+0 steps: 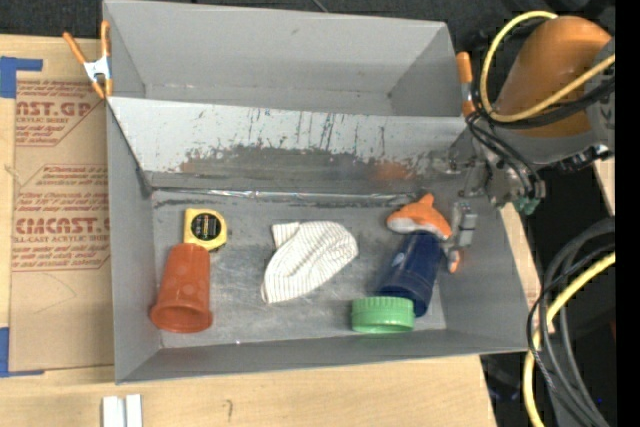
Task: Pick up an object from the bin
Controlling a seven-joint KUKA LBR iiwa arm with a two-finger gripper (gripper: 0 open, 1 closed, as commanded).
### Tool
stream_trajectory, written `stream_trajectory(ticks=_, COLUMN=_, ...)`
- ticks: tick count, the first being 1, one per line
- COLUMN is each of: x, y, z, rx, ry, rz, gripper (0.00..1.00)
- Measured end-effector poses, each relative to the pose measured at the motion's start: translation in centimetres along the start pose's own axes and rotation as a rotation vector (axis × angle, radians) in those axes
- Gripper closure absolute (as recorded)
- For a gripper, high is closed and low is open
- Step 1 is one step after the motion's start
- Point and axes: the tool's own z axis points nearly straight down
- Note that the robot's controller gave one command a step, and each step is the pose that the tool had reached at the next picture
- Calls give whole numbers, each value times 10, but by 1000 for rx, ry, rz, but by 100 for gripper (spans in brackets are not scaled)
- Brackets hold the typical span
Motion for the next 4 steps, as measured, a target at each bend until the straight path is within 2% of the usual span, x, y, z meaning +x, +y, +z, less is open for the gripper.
stream_trajectory(ticks=1, x=-1, y=1, z=-5, rx=1, ry=-7, rz=-1, gripper=0)
stream_trajectory(ticks=2, x=10, y=3, z=34, rx=2, ry=-11, rz=-97, gripper=0)
stream_trajectory(ticks=3, x=30, y=4, z=98, rx=2, ry=-16, rz=-117, gripper=100)
stream_trajectory(ticks=4, x=30, y=4, z=98, rx=2, ry=-16, rz=-117, gripper=100)
